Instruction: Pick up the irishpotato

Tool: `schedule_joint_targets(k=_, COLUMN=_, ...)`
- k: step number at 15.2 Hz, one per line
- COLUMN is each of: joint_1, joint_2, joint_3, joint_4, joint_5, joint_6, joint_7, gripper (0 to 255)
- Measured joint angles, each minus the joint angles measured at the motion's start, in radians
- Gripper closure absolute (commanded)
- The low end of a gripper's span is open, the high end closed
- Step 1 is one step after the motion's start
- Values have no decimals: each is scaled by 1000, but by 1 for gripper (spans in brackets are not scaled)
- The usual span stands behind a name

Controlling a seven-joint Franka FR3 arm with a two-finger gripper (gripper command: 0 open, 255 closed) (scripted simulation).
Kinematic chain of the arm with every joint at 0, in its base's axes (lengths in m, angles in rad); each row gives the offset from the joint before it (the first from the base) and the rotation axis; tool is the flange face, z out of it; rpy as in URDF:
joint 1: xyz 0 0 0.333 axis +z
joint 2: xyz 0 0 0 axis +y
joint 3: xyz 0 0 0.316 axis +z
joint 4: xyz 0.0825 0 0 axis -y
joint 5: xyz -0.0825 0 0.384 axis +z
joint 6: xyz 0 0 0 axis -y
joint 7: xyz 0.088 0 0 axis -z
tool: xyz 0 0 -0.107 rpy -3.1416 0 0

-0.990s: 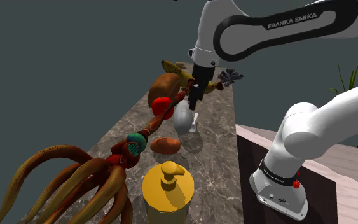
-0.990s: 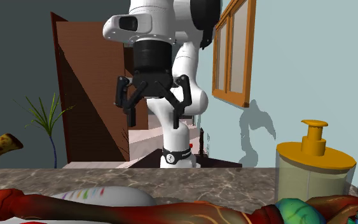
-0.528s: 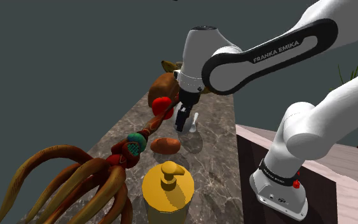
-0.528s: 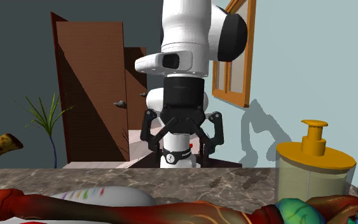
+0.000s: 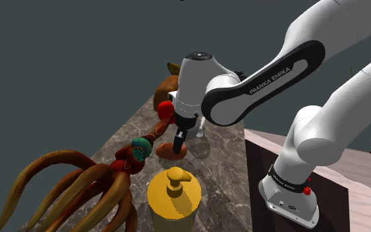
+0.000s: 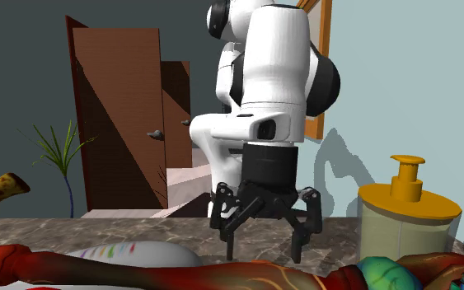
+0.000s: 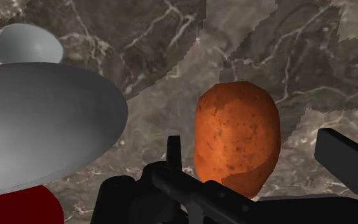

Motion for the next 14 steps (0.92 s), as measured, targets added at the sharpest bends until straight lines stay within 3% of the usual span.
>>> schedule_joint_targets(k=5, joint_1=-13, joint_2=56, joint_3=21, joint_4=-28, joint_5=-20, joint_6=83, joint_7=22, gripper=0)
schedule_joint_targets(k=6, joint_1=-14, joint_2=62, joint_3=23, joint_4=-29, joint_5=-22, joint_6=89, joint_7=26, gripper=255)
schedule_joint_targets(k=14, joint_1=-14, joint_2=66, joint_3=26, joint_4=-30, joint_5=-25, joint_6=96, joint_7=30, gripper=255)
